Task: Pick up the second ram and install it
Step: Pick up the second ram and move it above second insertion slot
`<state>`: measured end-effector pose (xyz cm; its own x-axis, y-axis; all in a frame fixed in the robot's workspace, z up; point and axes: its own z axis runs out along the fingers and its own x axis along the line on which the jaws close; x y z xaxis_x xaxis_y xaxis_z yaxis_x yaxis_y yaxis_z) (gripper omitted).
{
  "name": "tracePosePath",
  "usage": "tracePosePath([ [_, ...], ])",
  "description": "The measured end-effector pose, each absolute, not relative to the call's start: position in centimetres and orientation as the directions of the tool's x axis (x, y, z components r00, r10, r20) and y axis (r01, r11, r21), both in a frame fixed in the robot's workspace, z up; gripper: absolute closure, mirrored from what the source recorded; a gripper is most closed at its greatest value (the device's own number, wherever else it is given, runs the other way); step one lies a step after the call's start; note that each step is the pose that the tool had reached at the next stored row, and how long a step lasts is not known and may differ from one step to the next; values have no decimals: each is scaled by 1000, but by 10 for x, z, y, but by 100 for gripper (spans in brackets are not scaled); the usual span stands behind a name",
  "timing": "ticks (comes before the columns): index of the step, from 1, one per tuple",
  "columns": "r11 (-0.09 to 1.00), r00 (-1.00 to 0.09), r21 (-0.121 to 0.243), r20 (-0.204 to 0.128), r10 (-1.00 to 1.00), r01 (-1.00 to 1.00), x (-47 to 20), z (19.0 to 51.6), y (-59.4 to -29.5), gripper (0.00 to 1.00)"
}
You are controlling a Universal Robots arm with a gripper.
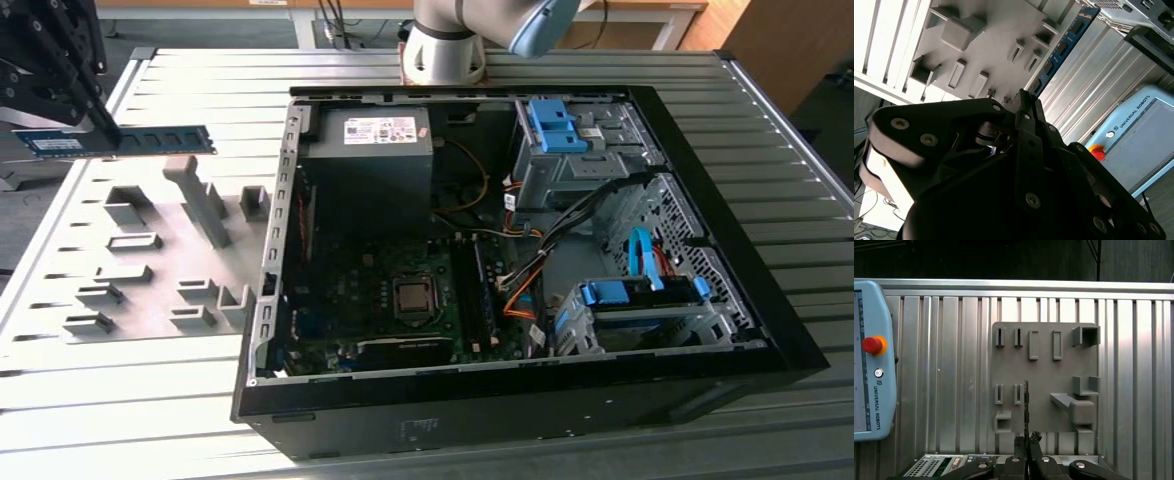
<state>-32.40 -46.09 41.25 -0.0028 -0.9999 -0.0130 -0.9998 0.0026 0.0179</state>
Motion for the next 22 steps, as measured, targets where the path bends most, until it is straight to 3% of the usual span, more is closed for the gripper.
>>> tracePosePath([
  [22, 3, -3, 18, -13, -1000, -1000, -313, 412, -461, 86],
])
